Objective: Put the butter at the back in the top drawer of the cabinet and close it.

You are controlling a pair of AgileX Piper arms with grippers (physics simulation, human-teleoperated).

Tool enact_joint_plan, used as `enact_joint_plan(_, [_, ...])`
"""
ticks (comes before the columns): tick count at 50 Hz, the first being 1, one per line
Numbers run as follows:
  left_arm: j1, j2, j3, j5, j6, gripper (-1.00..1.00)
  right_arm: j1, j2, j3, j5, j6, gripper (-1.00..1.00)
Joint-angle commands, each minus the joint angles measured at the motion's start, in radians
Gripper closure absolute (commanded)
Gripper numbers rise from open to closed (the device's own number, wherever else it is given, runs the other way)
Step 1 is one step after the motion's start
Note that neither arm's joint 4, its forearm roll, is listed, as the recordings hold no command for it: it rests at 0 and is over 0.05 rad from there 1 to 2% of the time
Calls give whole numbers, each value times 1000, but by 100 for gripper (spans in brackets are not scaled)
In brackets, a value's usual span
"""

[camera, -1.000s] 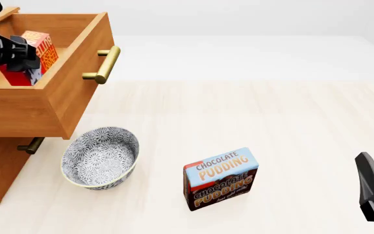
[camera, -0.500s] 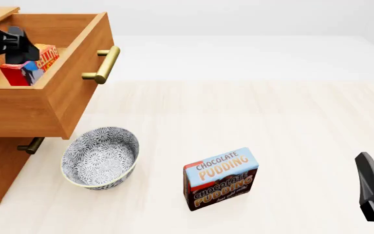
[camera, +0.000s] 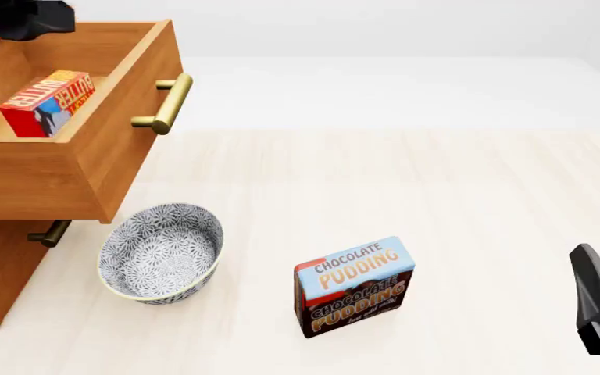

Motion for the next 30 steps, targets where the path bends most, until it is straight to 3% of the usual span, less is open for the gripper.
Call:
enact_joint_plan(1, [-141, 23, -20, -52, -52, -100, 0, 0, 0, 0, 0, -100])
enact_joint_plan(9, [-222, 49, -2, -136, -66, -100, 0, 0, 0, 0, 0, -100])
enact_joint_plan(30, [-419, 211, 80, -349, -182, -100, 0, 0, 0, 0, 0, -100])
